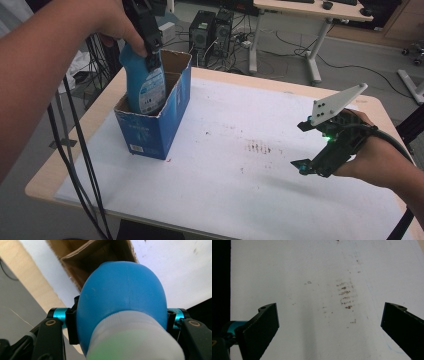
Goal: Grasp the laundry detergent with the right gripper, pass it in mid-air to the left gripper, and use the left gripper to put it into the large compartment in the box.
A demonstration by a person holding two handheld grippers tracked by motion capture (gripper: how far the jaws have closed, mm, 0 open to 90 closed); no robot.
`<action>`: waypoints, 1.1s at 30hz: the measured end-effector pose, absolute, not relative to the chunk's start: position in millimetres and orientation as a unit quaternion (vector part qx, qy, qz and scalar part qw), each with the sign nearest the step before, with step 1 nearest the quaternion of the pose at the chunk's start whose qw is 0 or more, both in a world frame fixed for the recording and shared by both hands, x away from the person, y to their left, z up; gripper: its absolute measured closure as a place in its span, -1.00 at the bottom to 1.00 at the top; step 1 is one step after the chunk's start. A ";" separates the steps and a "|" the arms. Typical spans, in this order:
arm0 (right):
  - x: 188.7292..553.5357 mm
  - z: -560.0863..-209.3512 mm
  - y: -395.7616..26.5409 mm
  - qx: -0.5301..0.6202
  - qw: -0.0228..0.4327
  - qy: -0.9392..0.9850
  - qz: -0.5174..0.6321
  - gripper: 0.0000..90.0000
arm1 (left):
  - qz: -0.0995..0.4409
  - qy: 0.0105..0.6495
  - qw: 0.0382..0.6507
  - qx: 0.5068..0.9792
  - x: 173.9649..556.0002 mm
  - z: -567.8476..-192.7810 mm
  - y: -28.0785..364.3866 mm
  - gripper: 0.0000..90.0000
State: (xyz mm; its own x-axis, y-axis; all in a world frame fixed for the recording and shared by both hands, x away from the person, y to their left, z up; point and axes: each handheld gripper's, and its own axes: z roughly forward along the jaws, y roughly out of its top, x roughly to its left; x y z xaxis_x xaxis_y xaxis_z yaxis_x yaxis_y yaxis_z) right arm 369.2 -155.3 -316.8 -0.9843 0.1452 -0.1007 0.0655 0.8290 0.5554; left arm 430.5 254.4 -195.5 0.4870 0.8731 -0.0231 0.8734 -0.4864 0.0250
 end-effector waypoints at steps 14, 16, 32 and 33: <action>369.2 -326.3 -151.8 0.061 0.064 0.958 0.272 -0.98 | -0.022 0.328 -0.002 0.944 434.8 -271.4 247.9 -0.16; 368.7 -327.3 -151.2 0.064 0.062 0.959 0.270 -0.98 | -0.025 0.311 -0.007 0.950 434.7 -279.3 246.8 -0.16; 368.5 -335.4 -146.3 0.062 0.057 0.960 0.267 -0.98 | -0.030 0.295 0.002 0.955 437.8 -294.7 248.8 -0.25; 368.5 -335.5 -146.3 0.062 0.056 0.960 0.267 -0.98 | -0.029 0.295 0.004 0.955 437.6 -293.8 249.0 -0.29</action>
